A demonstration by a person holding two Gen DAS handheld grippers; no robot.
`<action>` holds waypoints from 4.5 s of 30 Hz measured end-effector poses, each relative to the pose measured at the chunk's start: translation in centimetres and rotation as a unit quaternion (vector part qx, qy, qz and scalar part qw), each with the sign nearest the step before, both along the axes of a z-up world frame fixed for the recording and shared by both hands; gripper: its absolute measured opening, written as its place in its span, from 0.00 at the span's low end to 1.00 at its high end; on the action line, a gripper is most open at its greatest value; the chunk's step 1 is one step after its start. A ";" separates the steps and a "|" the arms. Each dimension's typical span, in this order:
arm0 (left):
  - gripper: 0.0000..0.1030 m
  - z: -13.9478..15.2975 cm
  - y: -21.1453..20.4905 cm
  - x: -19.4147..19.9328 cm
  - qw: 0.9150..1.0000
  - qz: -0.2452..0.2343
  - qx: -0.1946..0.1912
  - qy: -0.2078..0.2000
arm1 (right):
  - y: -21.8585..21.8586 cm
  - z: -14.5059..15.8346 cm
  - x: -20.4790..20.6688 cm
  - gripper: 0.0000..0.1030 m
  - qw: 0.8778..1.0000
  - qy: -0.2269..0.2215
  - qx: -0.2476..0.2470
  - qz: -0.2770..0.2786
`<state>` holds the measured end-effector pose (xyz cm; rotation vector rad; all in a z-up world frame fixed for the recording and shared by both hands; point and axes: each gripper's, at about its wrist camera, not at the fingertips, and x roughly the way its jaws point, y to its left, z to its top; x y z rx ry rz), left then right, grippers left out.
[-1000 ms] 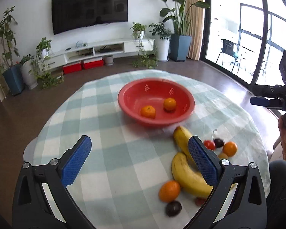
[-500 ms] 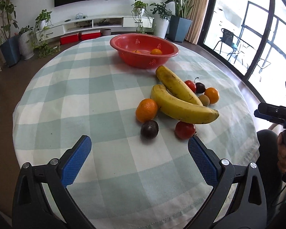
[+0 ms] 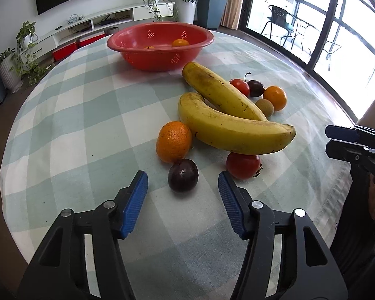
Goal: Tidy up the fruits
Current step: 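Grasp the dark plum with the left gripper while the right gripper grasps a red tomato, then carry the plum and tomato to the red bowl and release both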
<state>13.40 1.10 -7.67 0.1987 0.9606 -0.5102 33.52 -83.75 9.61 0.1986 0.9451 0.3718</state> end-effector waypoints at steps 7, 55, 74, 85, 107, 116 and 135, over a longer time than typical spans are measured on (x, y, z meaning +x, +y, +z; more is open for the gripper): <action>0.37 -1.1 -0.1 1.2 1.000 -0.014 -0.003 0.015 | 2.2 -0.6 -0.1 0.65 1.000 0.006 -0.009 0.020; 0.23 -0.5 5.2 -2.0 0.993 0.039 -0.112 0.013 | 11.8 -2.6 3.1 0.40 0.996 -0.024 -0.071 0.048; 0.23 -0.6 4.8 -2.9 0.993 0.037 -0.109 0.017 | 8.9 -1.8 -0.5 0.31 0.997 0.001 -0.031 0.067; 0.23 0.7 4.8 -4.1 0.992 0.042 -0.117 0.018 | 4.6 0.8 -1.7 0.31 0.999 -0.012 0.012 0.046; 0.23 13.0 -1.5 15.3 0.996 0.010 -0.067 -0.052 | -4.7 10.4 17.9 0.31 0.995 -0.096 -0.005 -0.020; 0.23 7.9 -4.7 24.1 0.999 0.022 -0.021 -0.012 | 5.1 6.1 25.2 0.31 0.994 -0.030 -0.062 0.088; 0.24 2.8 -7.0 24.2 1.000 0.003 0.012 -0.001 | 10.2 1.5 24.9 0.32 0.971 -0.022 -0.183 0.150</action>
